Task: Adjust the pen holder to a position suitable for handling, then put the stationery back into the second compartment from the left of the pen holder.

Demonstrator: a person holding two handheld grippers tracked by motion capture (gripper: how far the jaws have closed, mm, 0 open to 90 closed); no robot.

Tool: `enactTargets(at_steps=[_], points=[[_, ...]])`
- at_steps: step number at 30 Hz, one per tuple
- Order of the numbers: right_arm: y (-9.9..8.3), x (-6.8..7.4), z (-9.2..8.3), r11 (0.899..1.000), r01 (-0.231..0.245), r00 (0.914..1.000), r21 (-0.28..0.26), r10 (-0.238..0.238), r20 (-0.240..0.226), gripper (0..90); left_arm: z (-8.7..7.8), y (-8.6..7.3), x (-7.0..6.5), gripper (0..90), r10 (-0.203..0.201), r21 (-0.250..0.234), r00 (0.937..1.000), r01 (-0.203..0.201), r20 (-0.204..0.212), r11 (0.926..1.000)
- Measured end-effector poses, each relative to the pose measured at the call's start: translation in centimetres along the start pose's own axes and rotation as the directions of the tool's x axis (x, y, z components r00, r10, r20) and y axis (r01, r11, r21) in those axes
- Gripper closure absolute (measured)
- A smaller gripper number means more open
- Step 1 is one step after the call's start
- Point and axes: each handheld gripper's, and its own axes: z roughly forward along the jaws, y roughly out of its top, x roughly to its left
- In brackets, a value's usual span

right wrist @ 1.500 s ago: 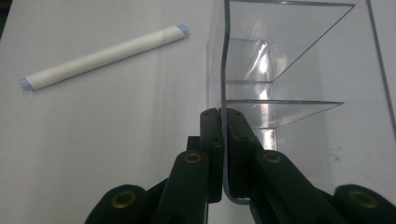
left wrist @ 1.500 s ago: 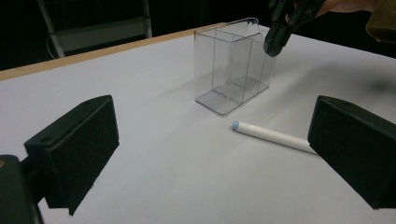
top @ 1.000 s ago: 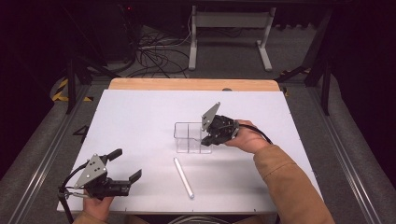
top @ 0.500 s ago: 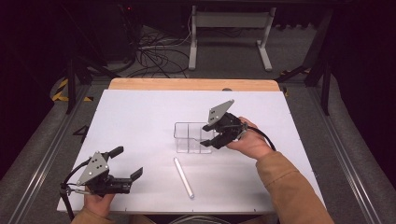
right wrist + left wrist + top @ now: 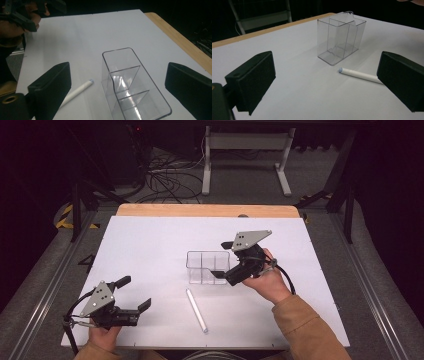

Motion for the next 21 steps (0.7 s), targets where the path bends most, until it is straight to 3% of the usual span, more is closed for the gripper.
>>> enactTargets(at_steps=[5, 13, 18, 21], points=[[-0.2, 0.6, -0.2, 0.999, -0.051, 0.9986, -0.013, 0.052, 0.014, 0.0, -0.1, 0.1, -0.2, 2.7, -0.004, -0.003, 1.0, 0.004, -0.002, 1.0], [-0.7, 2.6, -0.9, 0.992, -0.081, 0.9958, -0.1, 0.085, 0.035, 0.0, -0.3, -0.1, -0.2, 2.7, -0.002, -0.012, 0.9999, 0.002, -0.011, 0.9999], [-0.7, 3.3, -1.0, 0.992, -0.095, 0.9936, -0.087, 0.099, 0.054, 0.0, -0.4, -0.1, -0.3, 2.7, -0.009, -0.007, 0.9999, 0.009, -0.009, 0.9999], [-0.7, 4.0, -1.1, 0.987, -0.109, 0.9921, -0.116, 0.115, 0.05, 0.0, -0.4, -0.2, -0.3, 2.7, -0.013, -0.005, 0.9999, 0.013, -0.011, 0.9999]])
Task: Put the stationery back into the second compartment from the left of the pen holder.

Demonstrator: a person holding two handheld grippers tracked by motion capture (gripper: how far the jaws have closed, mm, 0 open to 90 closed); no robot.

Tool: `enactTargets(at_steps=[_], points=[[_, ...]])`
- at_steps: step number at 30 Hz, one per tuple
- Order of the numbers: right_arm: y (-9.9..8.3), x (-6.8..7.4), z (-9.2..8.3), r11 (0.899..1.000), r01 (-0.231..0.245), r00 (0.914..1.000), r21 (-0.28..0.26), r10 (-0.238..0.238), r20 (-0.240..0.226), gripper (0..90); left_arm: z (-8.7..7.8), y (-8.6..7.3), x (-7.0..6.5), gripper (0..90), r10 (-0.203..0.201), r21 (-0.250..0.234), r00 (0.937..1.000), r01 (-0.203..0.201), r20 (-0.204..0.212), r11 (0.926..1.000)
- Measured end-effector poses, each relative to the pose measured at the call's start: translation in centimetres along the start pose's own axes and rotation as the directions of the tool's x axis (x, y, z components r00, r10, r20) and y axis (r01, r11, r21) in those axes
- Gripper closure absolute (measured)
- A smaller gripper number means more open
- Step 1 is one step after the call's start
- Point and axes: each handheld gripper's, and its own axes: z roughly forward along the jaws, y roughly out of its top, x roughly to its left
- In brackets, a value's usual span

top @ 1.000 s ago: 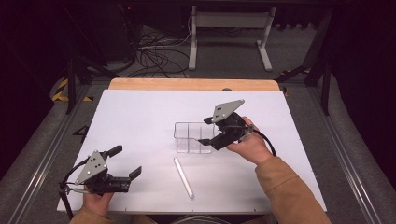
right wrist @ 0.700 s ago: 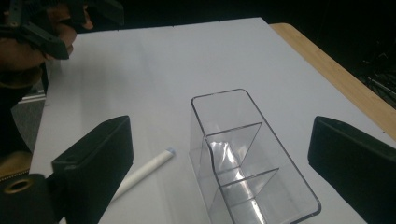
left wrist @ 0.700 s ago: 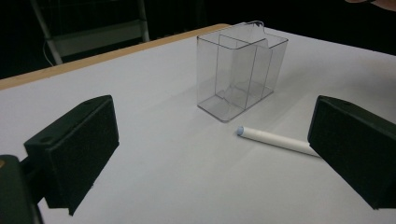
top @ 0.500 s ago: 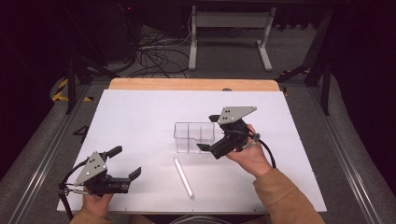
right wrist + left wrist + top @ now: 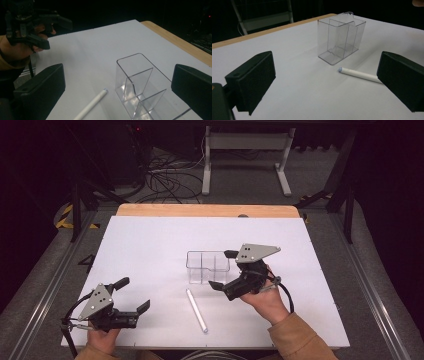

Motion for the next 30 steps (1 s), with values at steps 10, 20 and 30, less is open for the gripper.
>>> enactTargets(at_steps=[10, 20, 30], points=[[-1.2, 1.4, 0.9, 0.996, -0.011, 0.9992, -0.085, 0.014, 0.038, 0.0, -0.1, -0.1, 0.1, 2.7, 0.001, -0.002, 1.0, -0.001, 0.0, 1.0], [-2.0, 2.3, 2.0, 0.997, -0.06, 0.9972, -0.041, 0.062, 0.042, 0.0, 0.0, -0.1, 0.1, 2.7, -0.006, 0.002, 0.9999, 0.006, 0.011, 1.0], [-2.3, 4.3, 3.0, 0.999, -0.04, 0.9951, -0.009, 0.04, 0.09, 0.2, -0.1, 0.0, 0.1, 2.7, -0.004, 0.001, 0.9999, 0.004, 0.015, 1.0]])
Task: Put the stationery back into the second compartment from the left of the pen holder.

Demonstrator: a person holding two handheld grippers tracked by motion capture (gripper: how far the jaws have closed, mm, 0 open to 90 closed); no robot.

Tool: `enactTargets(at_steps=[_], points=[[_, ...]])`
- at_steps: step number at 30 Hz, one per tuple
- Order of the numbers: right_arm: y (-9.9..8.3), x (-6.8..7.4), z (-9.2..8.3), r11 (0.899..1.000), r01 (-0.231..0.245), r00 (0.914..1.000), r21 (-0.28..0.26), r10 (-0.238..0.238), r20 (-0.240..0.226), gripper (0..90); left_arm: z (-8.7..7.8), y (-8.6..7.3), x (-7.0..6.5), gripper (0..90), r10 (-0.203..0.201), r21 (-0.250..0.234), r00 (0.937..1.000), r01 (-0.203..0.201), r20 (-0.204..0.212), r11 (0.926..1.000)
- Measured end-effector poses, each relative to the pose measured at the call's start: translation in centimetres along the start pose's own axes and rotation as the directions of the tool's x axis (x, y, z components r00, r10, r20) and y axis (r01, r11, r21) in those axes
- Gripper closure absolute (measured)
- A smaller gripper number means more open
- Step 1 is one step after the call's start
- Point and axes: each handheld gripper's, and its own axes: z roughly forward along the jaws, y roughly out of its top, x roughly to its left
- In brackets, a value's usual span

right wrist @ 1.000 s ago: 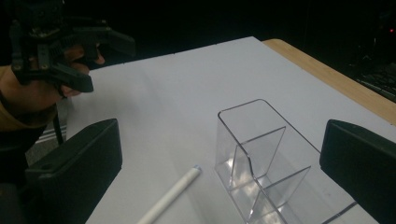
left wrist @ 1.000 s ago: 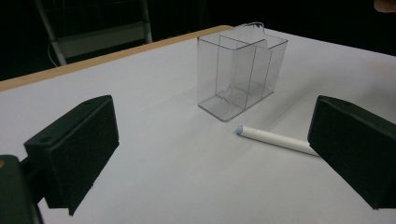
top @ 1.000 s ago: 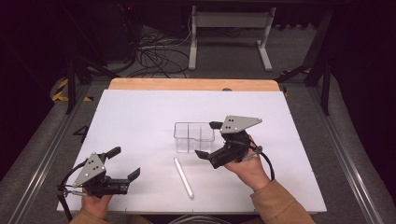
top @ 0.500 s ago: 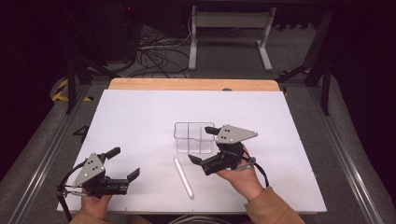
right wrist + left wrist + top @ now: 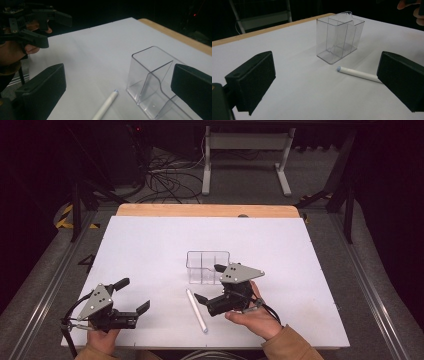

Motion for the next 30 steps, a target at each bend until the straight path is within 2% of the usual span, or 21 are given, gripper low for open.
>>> enactTargets(at_steps=[3, 5, 7, 10, 18, 22, 24, 26, 28, 30], points=[[-0.1, -0.1, -0.1, 1.0, -0.019, 0.9998, 0.002, 0.019, -0.009, 0.1, 0.0, 0.0, 0.0, 2.7, -0.002, -0.001, 1.0, 0.002, -0.001, 1.0], [-0.1, 0.0, -0.3, 1.0, -0.002, 1.0, -0.006, 0.002, 0.004, 0.9, 0.0, 0.0, 0.1, 2.7, 0.0, -0.002, 1.0, 0.0, -0.003, 1.0], [-0.1, 0.4, -0.3, 1.0, 0.018, 0.9996, 0.002, -0.018, 0.024, 6.8, 0.0, 0.0, 0.1, 2.7, -0.001, -0.002, 1.0, 0.001, 0.0, 1.0], [0.0, 0.5, 0.0, 0.998, -0.008, 0.999, 0.057, 0.011, -0.042, 8.7, 0.0, 0.0, 0.0, 2.7, -0.003, 0.0, 1.0, 0.003, 0.003, 1.0], [-0.2, 1.0, 0.5, 0.994, -0.036, 0.999, 0.102, 0.039, -0.022, 21.5, 0.0, 0.0, 0.0, 2.7, -0.002, 0.001, 1.0, 0.002, 0.002, 1.0], [0.0, 1.2, 1.2, 0.983, -0.054, 0.9984, 0.177, 0.056, -0.002, 26.7, 0.0, 0.0, 0.0, 2.7, -0.003, 0.0, 1.0, 0.003, 0.002, 1.0], [0.2, 1.2, 1.6, 0.969, -0.093, 0.9956, 0.227, 0.093, 0.01, 28.2, 0.0, 0.0, 0.1, 2.7, 0.0, -0.002, 1.0, 0.0, -0.001, 1.0], [0.4, 1.3, 1.9, 0.96, -0.111, 0.9938, 0.257, 0.107, 0.03, 29.8, 0.0, 0.0, 0.1, 2.7, -0.001, -0.002, 1.0, 0.001, 0.0, 1.0], [0.6, 1.5, 2.3, 0.95, -0.12, 0.9925, 0.29, 0.108, 0.057, 30.8, 0.0, 0.0, 0.1, 2.7, -0.002, 0.001, 1.0, 0.002, 0.0, 1.0], [0.7, 1.6, 2.7, 0.943, -0.112, 0.9933, 0.313, 0.097, 0.063, 31.2, 0.0, 0.0, 0.1, 2.7, 0.0, 0.0, 1.0, 0.0, -0.002, 1.0]])
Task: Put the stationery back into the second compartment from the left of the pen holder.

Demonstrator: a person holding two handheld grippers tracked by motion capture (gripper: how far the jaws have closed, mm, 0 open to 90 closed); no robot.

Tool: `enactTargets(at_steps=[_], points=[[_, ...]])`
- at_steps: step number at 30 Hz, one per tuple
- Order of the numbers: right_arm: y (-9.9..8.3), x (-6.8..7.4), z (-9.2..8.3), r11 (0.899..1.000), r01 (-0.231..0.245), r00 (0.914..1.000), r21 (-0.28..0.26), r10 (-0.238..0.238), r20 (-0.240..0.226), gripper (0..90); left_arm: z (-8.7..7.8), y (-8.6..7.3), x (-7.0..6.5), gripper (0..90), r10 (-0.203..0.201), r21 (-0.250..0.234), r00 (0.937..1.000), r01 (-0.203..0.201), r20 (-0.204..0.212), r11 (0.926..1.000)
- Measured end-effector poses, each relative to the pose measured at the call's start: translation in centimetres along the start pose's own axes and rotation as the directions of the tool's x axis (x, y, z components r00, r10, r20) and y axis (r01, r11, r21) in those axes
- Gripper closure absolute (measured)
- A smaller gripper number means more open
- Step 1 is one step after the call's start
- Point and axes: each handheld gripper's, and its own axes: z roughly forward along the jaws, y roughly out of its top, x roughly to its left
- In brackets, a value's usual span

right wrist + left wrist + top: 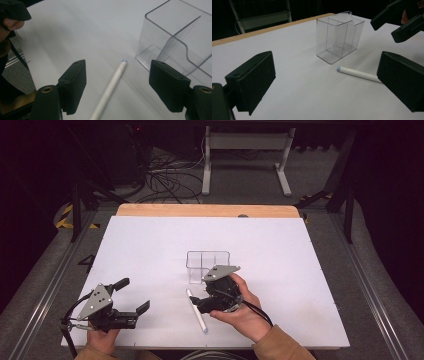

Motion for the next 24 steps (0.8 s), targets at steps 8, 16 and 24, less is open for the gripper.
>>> enactTargets(at_steps=[8, 16, 24], points=[[0.5, 0.6, 1.3, 0.99, -0.097, 0.9922, 0.103, 0.088, 0.089, 34.6, -0.2, -0.1, 0.0, 2.7, -0.005, -0.008, 1.0, 0.005, -0.005, 1.0], [0.7, 1.0, 2.1, 0.967, -0.229, 0.9722, 0.115, 0.222, 0.076, 36.7, -0.4, -0.1, 0.0, 2.7, -0.006, -0.004, 0.9999, 0.006, -0.009, 1.0], [0.6, 1.1, 2.2, 0.968, -0.248, 0.9668, 0.048, 0.244, 0.076, 38.4, -0.3, -0.1, 0.0, 2.7, -0.004, -0.006, 0.9999, 0.004, -0.01, 1.0]])
